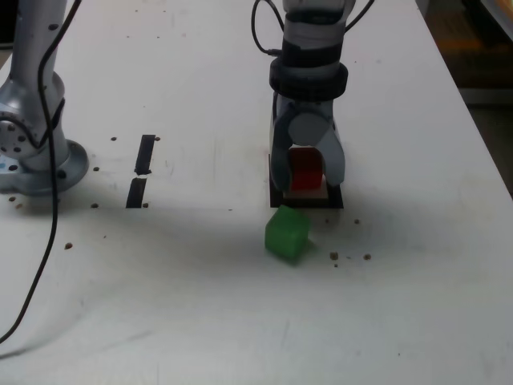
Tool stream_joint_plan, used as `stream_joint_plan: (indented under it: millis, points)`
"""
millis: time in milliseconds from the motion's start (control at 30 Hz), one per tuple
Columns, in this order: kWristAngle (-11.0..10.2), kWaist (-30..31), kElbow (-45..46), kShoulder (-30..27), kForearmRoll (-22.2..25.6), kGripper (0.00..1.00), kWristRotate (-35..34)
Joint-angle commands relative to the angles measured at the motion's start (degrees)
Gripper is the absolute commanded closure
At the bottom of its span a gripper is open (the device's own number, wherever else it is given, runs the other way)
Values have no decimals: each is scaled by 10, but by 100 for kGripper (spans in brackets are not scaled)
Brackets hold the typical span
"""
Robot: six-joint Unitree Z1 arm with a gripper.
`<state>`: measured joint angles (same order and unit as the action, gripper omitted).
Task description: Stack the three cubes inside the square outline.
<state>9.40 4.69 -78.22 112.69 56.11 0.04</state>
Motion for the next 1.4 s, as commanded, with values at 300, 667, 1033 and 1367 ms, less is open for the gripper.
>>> stream_joint_plan:
  millis: [300, 667, 1033, 1367]
  points:
    - [2, -4, 3, 2, -5, 83, 4]
    - [4, -4, 9, 3, -13, 63, 4]
    - [3, -4, 14, 4, -17, 46, 8]
    - [1, -4, 18, 3, -24, 24, 15]
